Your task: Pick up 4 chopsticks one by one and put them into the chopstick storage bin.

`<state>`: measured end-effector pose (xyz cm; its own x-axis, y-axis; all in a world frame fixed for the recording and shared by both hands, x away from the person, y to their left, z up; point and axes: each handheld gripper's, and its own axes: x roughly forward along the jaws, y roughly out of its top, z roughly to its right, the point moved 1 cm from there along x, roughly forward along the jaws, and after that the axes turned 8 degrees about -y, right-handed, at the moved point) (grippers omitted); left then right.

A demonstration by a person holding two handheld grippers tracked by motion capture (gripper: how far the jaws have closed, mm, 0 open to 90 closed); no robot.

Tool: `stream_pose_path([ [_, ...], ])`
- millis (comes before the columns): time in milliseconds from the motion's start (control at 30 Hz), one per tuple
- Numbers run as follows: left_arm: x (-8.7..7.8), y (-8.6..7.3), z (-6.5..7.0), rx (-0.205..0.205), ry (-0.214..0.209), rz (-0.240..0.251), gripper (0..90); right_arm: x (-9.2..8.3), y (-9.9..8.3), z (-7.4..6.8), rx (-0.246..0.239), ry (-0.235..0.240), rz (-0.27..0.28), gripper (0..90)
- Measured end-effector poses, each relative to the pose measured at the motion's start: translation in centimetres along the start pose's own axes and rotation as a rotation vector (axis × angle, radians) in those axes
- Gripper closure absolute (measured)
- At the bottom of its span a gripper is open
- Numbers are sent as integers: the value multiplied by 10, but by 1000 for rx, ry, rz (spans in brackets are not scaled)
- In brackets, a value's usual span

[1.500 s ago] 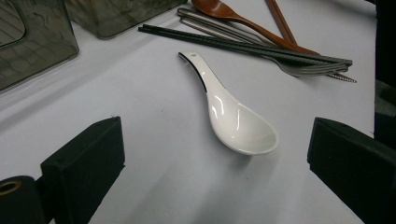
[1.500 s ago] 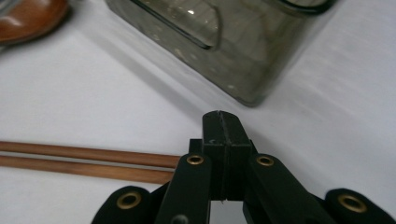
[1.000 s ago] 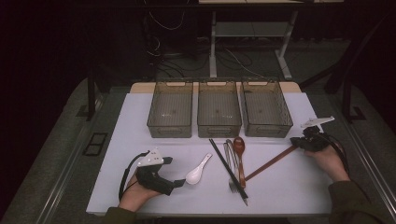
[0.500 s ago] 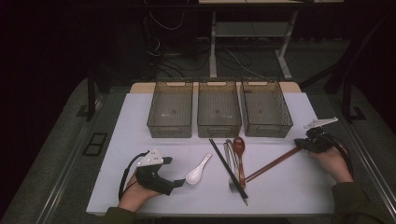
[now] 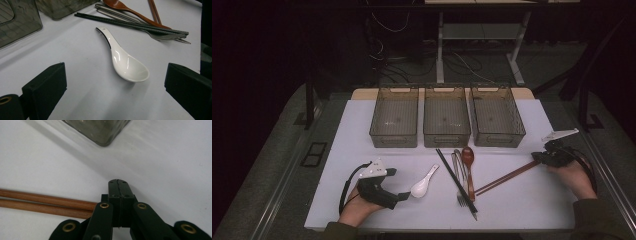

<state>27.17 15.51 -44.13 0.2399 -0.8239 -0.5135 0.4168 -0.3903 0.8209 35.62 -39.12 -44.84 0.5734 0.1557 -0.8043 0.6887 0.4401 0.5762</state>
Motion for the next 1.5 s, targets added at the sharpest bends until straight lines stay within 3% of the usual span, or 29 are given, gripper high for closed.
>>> stream_pose_path([
  [700, 0, 1, 0, 1, -4, 2, 32, -17, -17, -4, -6, 3, -34, 896],
  [900, 0, 1, 0, 3, -4, 1, 32, -20, -18, -5, -3, 12, -11, 876],
  [1033, 0, 1, 0, 3, -4, 1, 32, -25, -13, -10, -31, 70, 15, 725],
  [1167, 0, 1, 0, 2, -4, 3, 32, -28, -9, -22, -54, 165, 16, 539],
  [1367, 0, 1, 0, 3, -5, 3, 32, -35, 0, -46, -159, 284, 56, 461],
  [1433, 0, 1, 0, 3, -5, 4, 32, -37, 3, -56, -207, 316, 81, 460],
  [1467, 0, 1, 0, 3, -5, 4, 32, -39, 5, -66, -255, 358, 97, 460],
  [1500, 0, 1, 0, 3, -5, 4, 32, -39, 5, -66, -255, 358, 97, 460],
])
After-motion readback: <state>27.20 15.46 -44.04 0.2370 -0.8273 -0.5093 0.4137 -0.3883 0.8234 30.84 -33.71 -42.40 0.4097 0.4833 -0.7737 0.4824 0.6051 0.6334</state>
